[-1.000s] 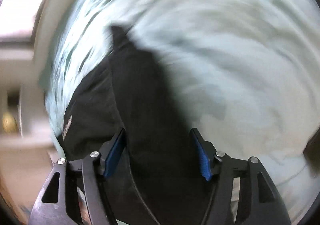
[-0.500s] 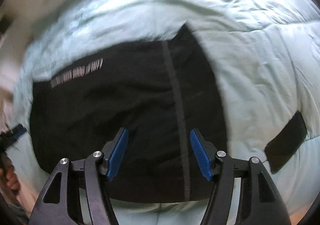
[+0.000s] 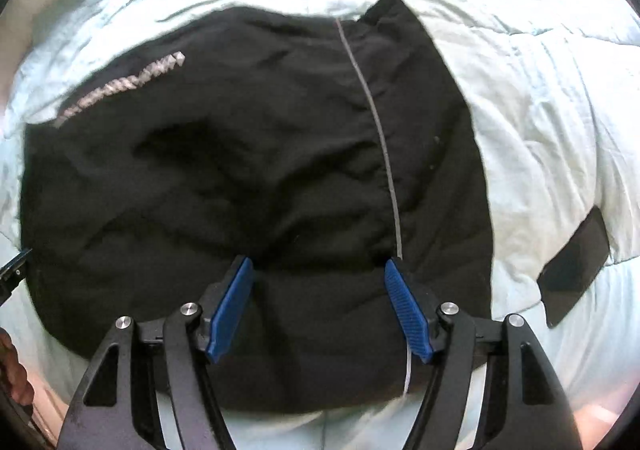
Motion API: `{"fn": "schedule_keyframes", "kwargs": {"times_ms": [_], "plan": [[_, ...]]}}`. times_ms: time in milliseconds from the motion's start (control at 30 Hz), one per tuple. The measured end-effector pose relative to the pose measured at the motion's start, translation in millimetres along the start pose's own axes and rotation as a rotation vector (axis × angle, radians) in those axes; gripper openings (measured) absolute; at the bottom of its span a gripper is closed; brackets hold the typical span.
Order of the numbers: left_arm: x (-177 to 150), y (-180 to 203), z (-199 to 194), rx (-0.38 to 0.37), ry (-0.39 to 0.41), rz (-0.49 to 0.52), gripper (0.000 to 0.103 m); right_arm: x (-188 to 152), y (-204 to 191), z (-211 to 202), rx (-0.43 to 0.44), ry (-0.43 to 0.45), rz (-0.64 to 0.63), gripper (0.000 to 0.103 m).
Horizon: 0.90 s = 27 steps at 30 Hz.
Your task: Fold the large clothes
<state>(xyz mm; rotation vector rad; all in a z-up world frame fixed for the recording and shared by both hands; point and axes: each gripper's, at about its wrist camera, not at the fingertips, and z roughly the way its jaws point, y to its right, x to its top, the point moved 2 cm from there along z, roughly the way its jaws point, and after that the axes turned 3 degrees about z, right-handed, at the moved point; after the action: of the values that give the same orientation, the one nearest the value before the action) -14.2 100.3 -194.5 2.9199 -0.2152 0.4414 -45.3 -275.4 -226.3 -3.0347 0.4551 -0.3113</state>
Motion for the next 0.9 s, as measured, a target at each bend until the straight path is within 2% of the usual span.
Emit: {"fn": "schedule_keyframes", "kwargs": {"times_ms": [167,233,433,533,633,733,900], "plan": [[9,22,-65,-0.012,0.127,0.095,0.062,4,-1,-57,0.036,0.089,0.001,0.072],[21,37,-89,0.012,0.181,0.13,0.062,7,-5,-81,0.044,0.129,-0.01,0.072],[30,69,-169,0.024,0.333,0.173,0.062,4,-39,-165,0.051,0.253,-0.05,0.073],[42,84,-200,0.102,0.384,0.179,0.062,0,-48,-200,0.078,0.302,-0.063,0.077],[44,97,-228,0.149,0.438,0.19,0.062,-3,-57,-231,0.071,0.35,-0.079,0.082],[43,108,-253,0.13,0.472,0.187,0.065,-9,-67,-262,0.062,0.389,-0.092,0.083],[39,118,-279,0.112,0.519,0.177,0.067,-17,-86,-291,0.049,0.44,-0.131,0.083]]}}
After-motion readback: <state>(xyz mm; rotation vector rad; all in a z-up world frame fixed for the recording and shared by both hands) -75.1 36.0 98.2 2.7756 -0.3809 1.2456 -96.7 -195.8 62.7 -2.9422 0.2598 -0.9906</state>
